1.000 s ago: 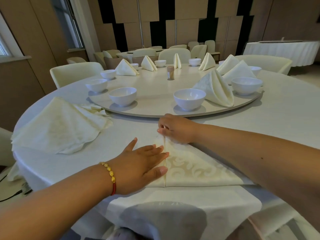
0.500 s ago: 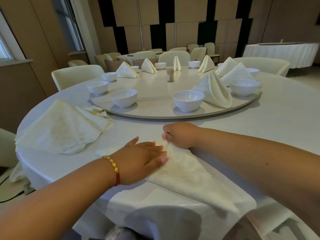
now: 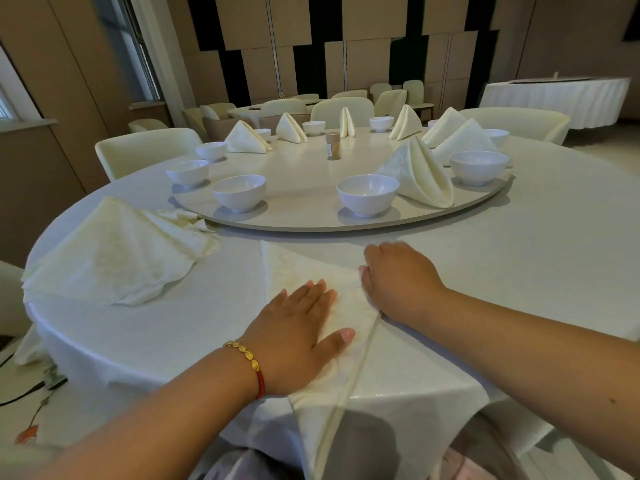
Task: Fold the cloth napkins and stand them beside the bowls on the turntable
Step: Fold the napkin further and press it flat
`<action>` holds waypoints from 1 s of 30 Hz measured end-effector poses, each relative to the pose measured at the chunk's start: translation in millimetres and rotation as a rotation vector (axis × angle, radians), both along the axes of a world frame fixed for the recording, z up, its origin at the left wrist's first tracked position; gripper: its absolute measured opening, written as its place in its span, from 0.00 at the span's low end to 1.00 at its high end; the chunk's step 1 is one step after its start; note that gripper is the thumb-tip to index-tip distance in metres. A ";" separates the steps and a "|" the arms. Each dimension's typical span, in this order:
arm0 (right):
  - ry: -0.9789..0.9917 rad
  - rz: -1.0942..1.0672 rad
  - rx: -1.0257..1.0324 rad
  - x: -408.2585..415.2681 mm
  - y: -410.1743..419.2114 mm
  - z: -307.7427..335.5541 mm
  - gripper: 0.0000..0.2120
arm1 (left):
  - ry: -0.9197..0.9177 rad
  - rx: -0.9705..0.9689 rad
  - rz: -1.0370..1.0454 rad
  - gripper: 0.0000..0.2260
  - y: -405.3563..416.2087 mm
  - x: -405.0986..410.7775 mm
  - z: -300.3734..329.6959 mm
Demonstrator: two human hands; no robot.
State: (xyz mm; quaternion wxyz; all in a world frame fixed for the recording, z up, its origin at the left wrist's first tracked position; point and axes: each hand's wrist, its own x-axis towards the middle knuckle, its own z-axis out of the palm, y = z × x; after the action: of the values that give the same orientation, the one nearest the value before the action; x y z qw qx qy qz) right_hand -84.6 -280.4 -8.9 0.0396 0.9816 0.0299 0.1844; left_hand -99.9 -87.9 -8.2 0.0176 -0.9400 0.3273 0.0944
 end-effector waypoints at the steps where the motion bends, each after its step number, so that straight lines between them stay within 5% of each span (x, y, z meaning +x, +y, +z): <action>1: -0.113 0.050 0.050 0.2 0.9 0.9 0.16 | -0.008 -0.005 0.003 0.32 0.2 0.6 -1.4; 4: -0.185 0.360 0.261 -8.0 7.8 5.9 0.29 | -0.038 -0.030 -0.012 0.33 0.8 3.4 -4.9; 9: 0.479 0.423 0.388 -24.1 11.7 3.1 0.39 | -0.049 -0.090 -0.039 0.34 2.2 5.1 -9.2; 11: 0.600 0.395 0.306 -23.6 8.6 4.6 0.39 | -0.052 -0.090 -0.040 0.33 2.5 4.3 -9.3; 21: 0.652 0.393 0.119 -22.1 8.5 6.9 0.40 | 0.001 -0.121 -0.020 0.36 9.0 8.0 -8.3; 25: 0.658 0.390 0.108 -22.4 6.8 6.1 0.32 | 0.058 -0.111 -0.123 0.33 29.4 10.1 -2.6; 30: 0.649 0.410 0.090 -21.9 6.5 5.8 0.44 | 0.090 -0.090 -0.247 0.35 54.9 12.3 -3.8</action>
State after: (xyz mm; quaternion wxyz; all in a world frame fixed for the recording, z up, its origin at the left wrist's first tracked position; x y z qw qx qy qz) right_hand -106.5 -273.8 -3.0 -0.0528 0.9633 0.2285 -0.1307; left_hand -87.5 -33.0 -12.0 -0.0280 -0.8873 0.4447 0.1190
